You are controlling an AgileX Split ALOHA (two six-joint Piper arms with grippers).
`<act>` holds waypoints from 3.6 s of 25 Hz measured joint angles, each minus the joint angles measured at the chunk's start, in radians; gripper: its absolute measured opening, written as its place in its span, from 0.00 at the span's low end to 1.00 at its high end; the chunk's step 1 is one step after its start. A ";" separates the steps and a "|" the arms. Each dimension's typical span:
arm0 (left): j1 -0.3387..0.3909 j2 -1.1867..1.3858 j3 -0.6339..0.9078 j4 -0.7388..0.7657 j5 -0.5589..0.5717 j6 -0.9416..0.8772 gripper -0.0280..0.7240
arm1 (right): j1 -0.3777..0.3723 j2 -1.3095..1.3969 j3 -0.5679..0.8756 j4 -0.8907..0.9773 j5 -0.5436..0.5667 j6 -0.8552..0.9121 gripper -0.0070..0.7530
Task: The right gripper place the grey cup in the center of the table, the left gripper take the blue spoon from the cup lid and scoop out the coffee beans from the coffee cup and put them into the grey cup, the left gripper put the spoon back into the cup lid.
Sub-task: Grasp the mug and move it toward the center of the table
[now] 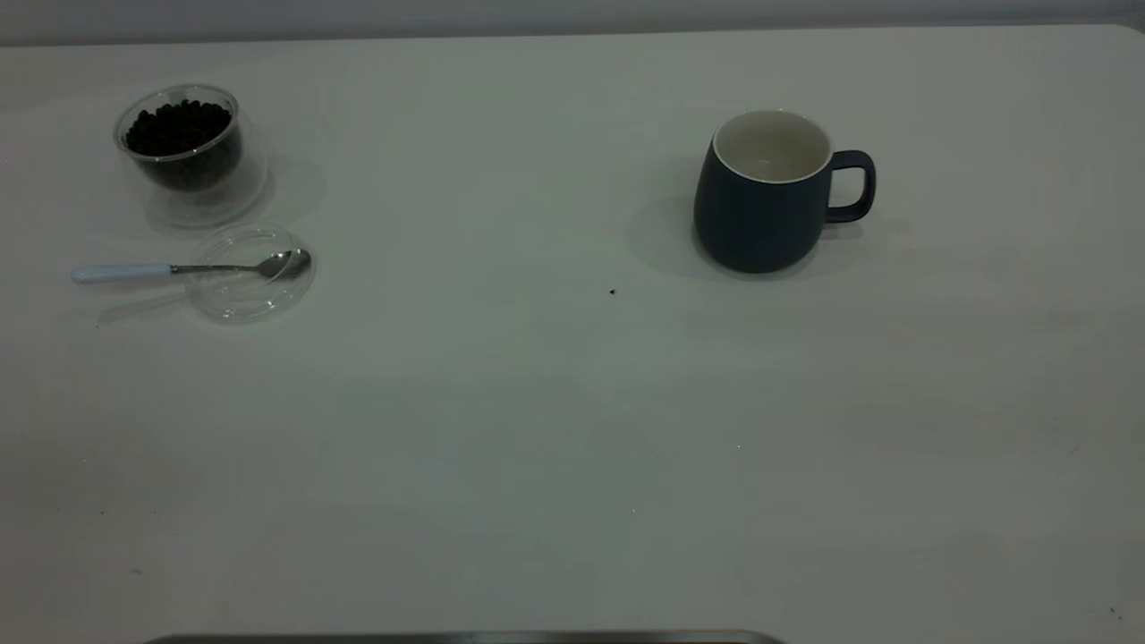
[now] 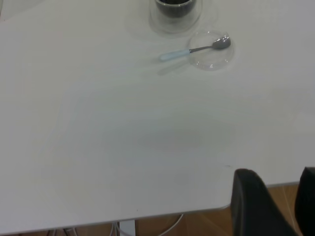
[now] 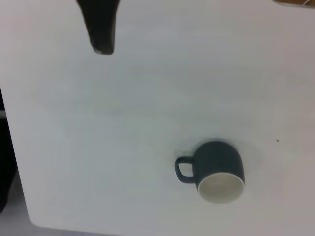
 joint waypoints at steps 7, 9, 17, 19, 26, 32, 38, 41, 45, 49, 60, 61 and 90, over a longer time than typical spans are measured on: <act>0.000 0.000 0.000 0.000 0.000 0.001 0.41 | 0.000 0.225 -0.009 0.082 -0.080 -0.026 0.62; 0.000 0.000 0.000 0.000 0.000 0.001 0.41 | 0.000 0.323 -0.009 0.155 -0.197 -0.062 0.62; 0.000 0.000 0.000 0.000 0.000 0.000 0.41 | 0.000 0.811 -0.010 0.573 -0.611 -0.434 0.62; 0.000 0.000 0.000 0.000 0.000 0.000 0.41 | 0.000 0.938 -0.026 0.693 -0.646 -0.568 0.61; 0.000 0.000 0.000 0.000 0.000 0.000 0.41 | 0.000 1.314 -0.163 1.015 -0.696 -1.003 0.61; 0.000 0.000 0.000 0.000 0.000 0.000 0.41 | 0.000 1.605 -0.325 1.190 -0.734 -1.176 0.61; 0.000 0.000 0.000 0.000 0.000 -0.001 0.41 | 0.000 1.856 -0.490 1.232 -0.723 -1.214 0.61; 0.000 0.000 0.000 0.000 0.000 -0.001 0.41 | 0.006 1.965 -0.570 1.232 -0.638 -1.244 0.61; 0.000 0.000 0.000 0.000 0.000 -0.001 0.41 | 0.056 2.104 -0.677 1.232 -0.600 -1.260 0.61; 0.000 0.000 0.000 0.000 0.000 -0.001 0.41 | 0.108 2.222 -0.775 1.232 -0.602 -1.260 0.61; 0.000 0.000 0.000 0.000 0.000 -0.001 0.41 | 0.141 2.390 -0.906 1.303 -0.608 -1.259 0.61; 0.000 0.000 0.000 0.000 0.000 -0.001 0.41 | 0.142 2.393 -0.906 1.314 -0.608 -1.259 0.61; 0.000 0.000 0.000 0.000 0.000 0.000 0.41 | 0.425 2.443 -0.995 1.518 -0.690 -1.313 0.61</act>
